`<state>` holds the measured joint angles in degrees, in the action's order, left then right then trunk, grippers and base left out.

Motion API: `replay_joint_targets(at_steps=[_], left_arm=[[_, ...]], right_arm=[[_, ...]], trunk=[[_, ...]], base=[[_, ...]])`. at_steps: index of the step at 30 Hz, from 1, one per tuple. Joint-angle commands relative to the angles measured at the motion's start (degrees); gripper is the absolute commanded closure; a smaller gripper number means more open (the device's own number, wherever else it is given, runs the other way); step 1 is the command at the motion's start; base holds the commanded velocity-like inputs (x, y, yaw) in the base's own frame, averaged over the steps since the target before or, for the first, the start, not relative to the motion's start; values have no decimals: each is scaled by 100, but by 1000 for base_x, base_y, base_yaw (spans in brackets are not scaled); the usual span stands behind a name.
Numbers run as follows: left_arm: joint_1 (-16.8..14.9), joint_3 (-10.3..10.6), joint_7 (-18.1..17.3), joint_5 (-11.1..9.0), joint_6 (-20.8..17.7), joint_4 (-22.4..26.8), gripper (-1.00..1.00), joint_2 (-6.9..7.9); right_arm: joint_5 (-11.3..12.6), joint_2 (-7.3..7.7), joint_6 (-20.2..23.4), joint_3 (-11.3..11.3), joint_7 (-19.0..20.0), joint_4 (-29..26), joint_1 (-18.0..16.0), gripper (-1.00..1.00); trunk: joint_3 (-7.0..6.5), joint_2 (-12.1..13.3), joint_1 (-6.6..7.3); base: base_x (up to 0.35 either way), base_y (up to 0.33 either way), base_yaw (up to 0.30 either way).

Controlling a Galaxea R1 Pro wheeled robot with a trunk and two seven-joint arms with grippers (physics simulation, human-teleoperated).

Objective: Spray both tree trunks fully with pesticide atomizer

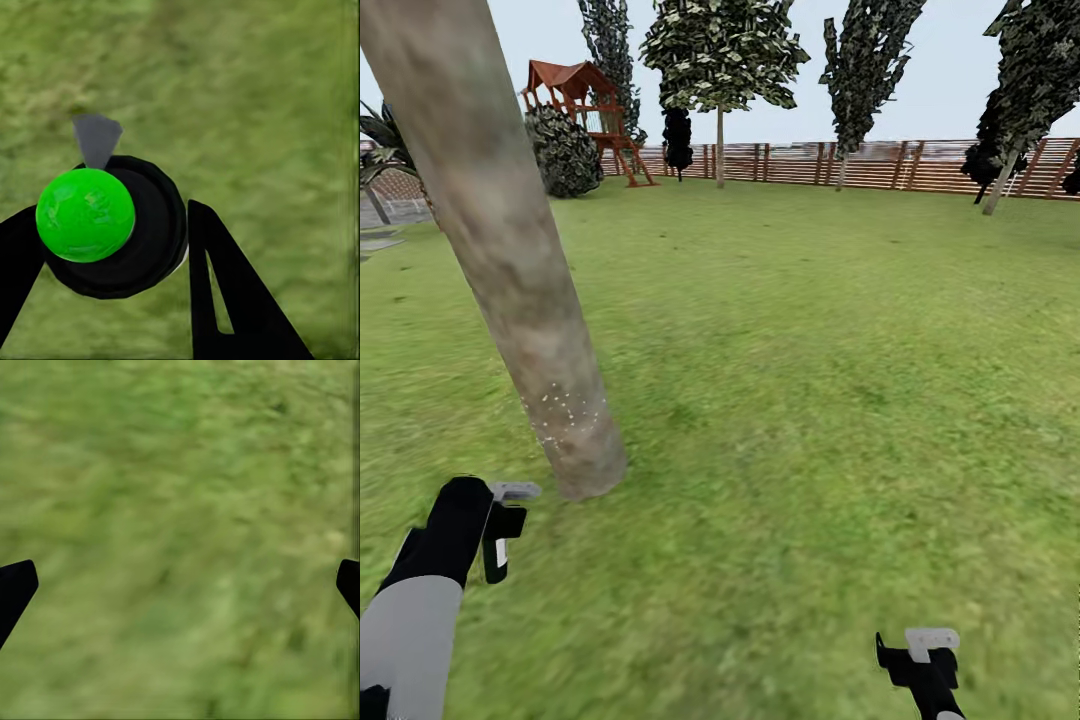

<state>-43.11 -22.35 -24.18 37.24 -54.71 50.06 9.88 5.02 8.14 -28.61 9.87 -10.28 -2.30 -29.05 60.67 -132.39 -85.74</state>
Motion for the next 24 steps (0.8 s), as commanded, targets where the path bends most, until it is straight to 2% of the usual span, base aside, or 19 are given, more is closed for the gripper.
replay_joint_targets(at_steps=[1,2,3,4,7,9,14,18,24], left_arm=[[-8,-17,-49,77,263,-195,100,-7],[-8,-21,-11,71,604,-468,100,-10],[-11,-40,8,67,761,-623,100,-11],[-12,-84,15,66,824,-686,100,-12],[-13,-476,26,64,935,-719,100,-17],[-13,-646,27,64,954,-711,100,1],[-12,-727,28,64,962,-708,100,-16],[-11,-718,217,48,968,-723,100,-44],[-8,-710,247,46,971,-759,100,-55]], right_arm=[[52,2,-13,51,-9,2,-2,-100],[52,1,-13,51,-9,-1,0,-100],[52,-2,-16,51,-9,-4,-2,-100],[52,-3,-15,51,-9,-5,-3,-100],[52,-5,-13,51,-9,-7,-4,-100],[52,-5,-13,51,-9,-7,-4,-100],[52,-22,-13,51,-9,-7,-4,-100],[52,-23,-14,52,-9,-7,-4,-100],[52,-23,-14,52,-9,-7,-4,-100]], trunk=[[5,-2,0],[5,-2,0],[5,-2,0],[5,-2,0],[5,-2,0],[5,-2,0],[5,-2,0],[5,-2,0],[5,-2,0]], base=[[178,-240,0],[180,-241,0],[186,-238,0],[193,-234,0],[208,-222,0],[224,-208,0],[233,-198,74],[273,-168,256],[224,-202,195]])
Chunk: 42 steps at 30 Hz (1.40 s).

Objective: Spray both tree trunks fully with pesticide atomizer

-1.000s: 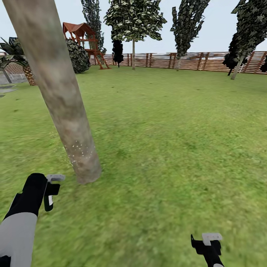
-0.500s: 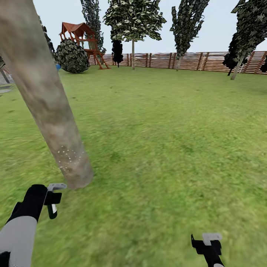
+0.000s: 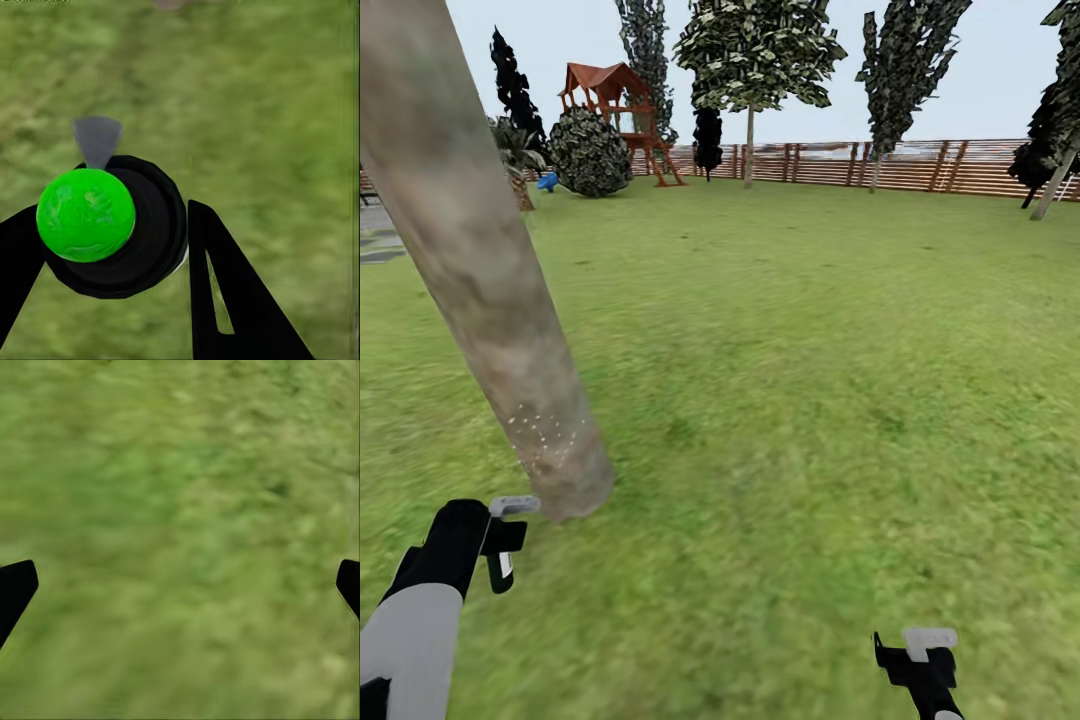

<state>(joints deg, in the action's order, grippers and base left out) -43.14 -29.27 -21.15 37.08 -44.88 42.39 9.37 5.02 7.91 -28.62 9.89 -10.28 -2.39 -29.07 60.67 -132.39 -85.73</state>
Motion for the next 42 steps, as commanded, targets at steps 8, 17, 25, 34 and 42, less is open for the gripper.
replay_joint_targets(at_steps=[8,17,25,34,42], left_arm=[[16,-19,-56,68,-12,27,100,-32],[16,-26,-47,78,-12,52,100,-25],[18,-24,367,81,-12,51,100,-1],[16,-26,401,71,-12,45,100,-23],[20,-24,403,71,-12,42,100,-23]], right_arm=[[52,0,-12,53,-7,4,-2,-100],[51,-3,-12,54,-9,2,-2,-100],[51,-9,-12,57,-10,2,-2,-100],[50,-8,-12,57,-9,2,-2,-100],[51,0,-12,52,-7,2,-2,-100]], trunk=[[5,-2,-1],[5,-2,-1],[5,-2,-1],[5,-2,-1],[5,-2,-1]], base=[[110,-264,2],[113,-270,75],[173,-254,275],[206,-225,262],[240,-197,23]])
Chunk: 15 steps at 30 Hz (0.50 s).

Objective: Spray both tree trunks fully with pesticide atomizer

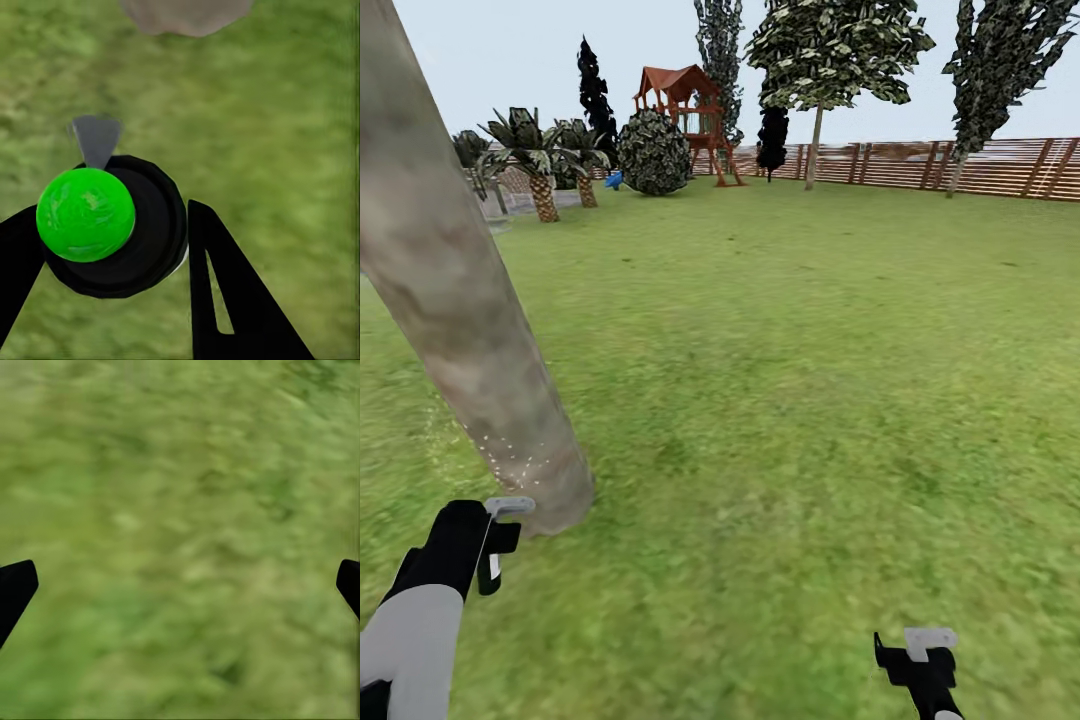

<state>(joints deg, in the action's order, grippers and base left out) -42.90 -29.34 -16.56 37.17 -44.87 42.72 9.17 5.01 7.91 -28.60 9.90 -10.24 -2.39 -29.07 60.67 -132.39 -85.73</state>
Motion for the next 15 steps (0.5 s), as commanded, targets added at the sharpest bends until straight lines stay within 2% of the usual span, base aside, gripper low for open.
replay_joint_targets(at_steps=[1,7,15], left_arm=[[-6,-18,-57,68,-13,9,100,-3],[-6,-19,-55,67,-14,9,100,-3],[-7,-18,-56,69,-13,9,100,-3]], right_arm=[[50,0,-14,51,-12,2,-2,-100],[51,-8,-14,55,-12,2,-2,-100],[50,-9,-14,56,-10,3,-2,-100]], trunk=[[5,-2,-2],[5,-2,-2],[5,-2,-2]], base=[[235,-208,0],[180,-257,29],[127,-292,253]])
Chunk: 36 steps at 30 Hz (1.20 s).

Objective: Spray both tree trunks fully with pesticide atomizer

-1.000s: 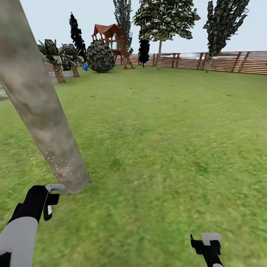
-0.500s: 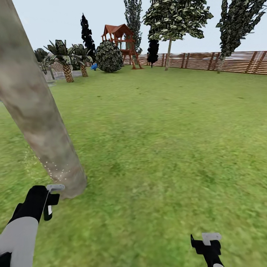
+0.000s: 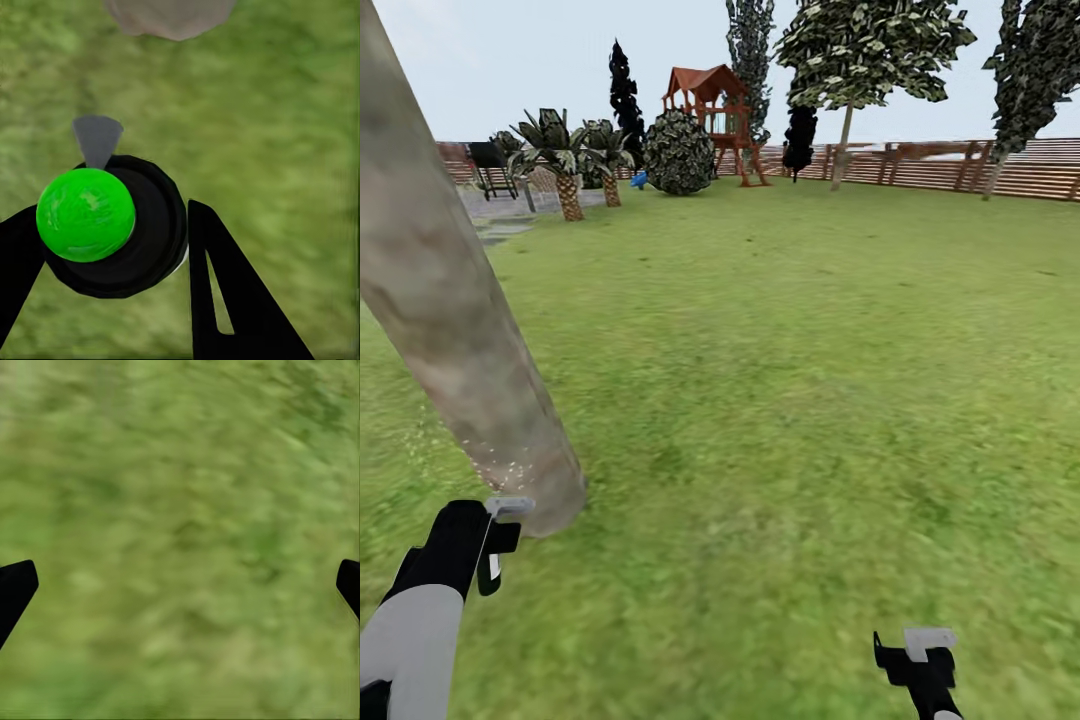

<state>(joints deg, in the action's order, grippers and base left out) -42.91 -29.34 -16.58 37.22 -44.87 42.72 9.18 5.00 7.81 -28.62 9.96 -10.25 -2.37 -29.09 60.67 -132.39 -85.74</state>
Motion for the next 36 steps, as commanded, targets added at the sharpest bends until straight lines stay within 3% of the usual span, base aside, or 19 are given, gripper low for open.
replay_joint_targets(at_steps=[1,10,26,36], left_arm=[[-5,-18,-53,65,-13,8,100,-5],[-5,-12,-16,58,-13,-16,100,-13],[-7,-19,-12,58,-16,-1,100,-13],[0,-19,-12,58,-14,8,100,-13]], right_arm=[[52,1,-12,50,-9,-1,0,-100],[54,1,-14,50,-12,-1,0,-100],[54,27,-21,41,-13,5,0,-100],[54,18,-21,41,-13,3,0,-100]], trunk=[[5,-2,0],[5,-2,0],[5,-2,0],[5,-2,0]], base=[[96,-306,276],[108,-308,268],[162,-307,18],[164,-307,267]])
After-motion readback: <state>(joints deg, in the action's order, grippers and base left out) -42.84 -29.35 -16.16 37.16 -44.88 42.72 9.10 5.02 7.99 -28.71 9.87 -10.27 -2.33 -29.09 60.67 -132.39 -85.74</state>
